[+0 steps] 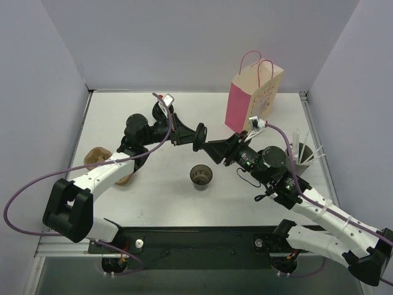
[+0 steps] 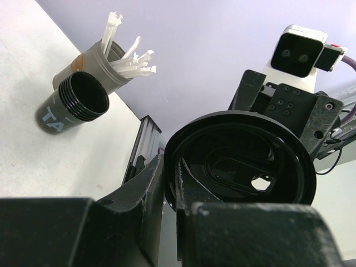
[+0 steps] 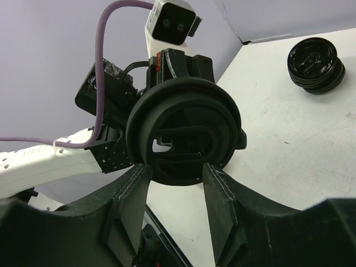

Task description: Pack the takeout coffee

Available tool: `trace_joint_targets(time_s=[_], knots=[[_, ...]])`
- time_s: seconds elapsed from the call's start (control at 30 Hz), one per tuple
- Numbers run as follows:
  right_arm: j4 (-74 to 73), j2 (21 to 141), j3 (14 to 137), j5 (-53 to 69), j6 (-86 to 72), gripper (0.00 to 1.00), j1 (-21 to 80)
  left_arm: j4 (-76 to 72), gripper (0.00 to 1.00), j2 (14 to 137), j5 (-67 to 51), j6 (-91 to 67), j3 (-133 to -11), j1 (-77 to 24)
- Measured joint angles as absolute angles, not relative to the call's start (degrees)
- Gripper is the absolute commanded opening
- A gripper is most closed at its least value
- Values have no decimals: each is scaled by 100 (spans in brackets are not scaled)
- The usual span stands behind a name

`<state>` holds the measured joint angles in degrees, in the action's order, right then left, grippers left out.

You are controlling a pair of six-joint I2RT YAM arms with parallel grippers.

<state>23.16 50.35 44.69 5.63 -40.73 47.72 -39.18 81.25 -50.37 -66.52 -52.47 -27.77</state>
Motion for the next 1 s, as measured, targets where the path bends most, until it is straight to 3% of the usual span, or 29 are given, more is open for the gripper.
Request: trace_joint_targets(time_s=[0.3, 0.47, 0.53, 0.6, 0.63, 0.73, 0.87, 1.0], knots=[[2471, 5175, 4628, 582, -4095, 37, 4807, -3920, 12, 8134, -4974, -6571, -5223, -2799], [2464, 5269, 4713, 561, -4080, 8, 4810, -3913, 16, 8134, -4969, -6547, -5183, -2808], [2462, 5280, 4724, 556, -4088, 0, 4814, -3894, 28, 8134, -4934, -6523, -5177, -2808], [2460, 5308, 4727, 558, -4093, 0, 4842, -3887, 37, 8132, -4930, -6477, -5177, -2818], [2451, 5312, 4727, 561, -4069, 0, 4851, -3861, 52, 8132, -4930, -6445, -5175, -2821], [2290, 5301, 4755, 534, -3981, 0, 4853, -3680, 85, 8088, -4884, -6252, -5142, -2755], [1551, 5271, 4989, 484, -3686, 0, 4853, -2871, 97, 7835, -4729, -5741, -5151, -2473], [237, 5339, 5535, 364, -3271, 0, 4853, -1334, 97, 7373, -4263, -4751, -5395, -1920]])
